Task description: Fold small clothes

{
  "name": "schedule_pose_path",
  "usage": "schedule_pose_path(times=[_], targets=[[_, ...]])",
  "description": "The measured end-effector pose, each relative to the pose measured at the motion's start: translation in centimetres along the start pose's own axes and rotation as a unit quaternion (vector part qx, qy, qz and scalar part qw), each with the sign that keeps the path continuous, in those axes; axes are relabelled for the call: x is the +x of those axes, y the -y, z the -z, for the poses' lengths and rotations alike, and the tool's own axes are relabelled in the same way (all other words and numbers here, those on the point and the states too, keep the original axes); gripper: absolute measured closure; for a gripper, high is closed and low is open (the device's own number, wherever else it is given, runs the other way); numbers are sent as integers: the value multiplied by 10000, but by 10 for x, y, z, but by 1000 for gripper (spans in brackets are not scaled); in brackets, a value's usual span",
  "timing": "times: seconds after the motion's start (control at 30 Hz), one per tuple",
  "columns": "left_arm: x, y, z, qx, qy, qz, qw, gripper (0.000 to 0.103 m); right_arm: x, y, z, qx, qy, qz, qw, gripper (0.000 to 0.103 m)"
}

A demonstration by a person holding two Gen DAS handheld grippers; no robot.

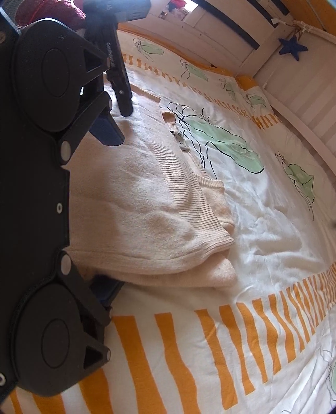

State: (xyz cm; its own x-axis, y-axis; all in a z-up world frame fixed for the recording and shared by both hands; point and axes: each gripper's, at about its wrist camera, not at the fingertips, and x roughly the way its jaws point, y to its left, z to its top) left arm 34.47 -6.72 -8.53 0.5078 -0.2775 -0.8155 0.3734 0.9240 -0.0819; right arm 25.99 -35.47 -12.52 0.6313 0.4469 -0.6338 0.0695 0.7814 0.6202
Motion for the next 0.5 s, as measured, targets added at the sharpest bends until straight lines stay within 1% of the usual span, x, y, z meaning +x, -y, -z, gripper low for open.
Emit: schedule_pose_path(times=[0.03, 0.1, 0.13, 0.2, 0.3, 0.37, 0.4, 0.5], targets=[[5, 2, -4, -18, -31, -70, 10000, 10, 0, 1, -1, 51, -9, -16, 10000, 0], [23, 8, -11, 23, -329, -337, 9989, 9, 0, 3, -2, 148, -17, -56, 9999, 0], [34, 11, -12, 116, -476, -489, 9976, 6, -1, 4, -2, 202, -22, -74, 9998, 0], [42, 18, -12, 378, -442, -713, 9958, 0, -1, 6, -3, 299, -32, -105, 9995, 0], [41, 17, -17, 350, -554, -740, 9951, 2, -1, 7, -4, 367, -41, -135, 9992, 0], [32, 14, -18, 228, -527, -695, 9959, 7, 0, 8, -4, 385, -47, -145, 9991, 0], [26, 14, -16, 177, -499, -693, 9962, 12, -1, 9, -4, 396, -47, -154, 9991, 0], [7, 18, 1, 184, -425, -695, 9965, 13, -1, 9, -4, 413, -39, -174, 9990, 0]])
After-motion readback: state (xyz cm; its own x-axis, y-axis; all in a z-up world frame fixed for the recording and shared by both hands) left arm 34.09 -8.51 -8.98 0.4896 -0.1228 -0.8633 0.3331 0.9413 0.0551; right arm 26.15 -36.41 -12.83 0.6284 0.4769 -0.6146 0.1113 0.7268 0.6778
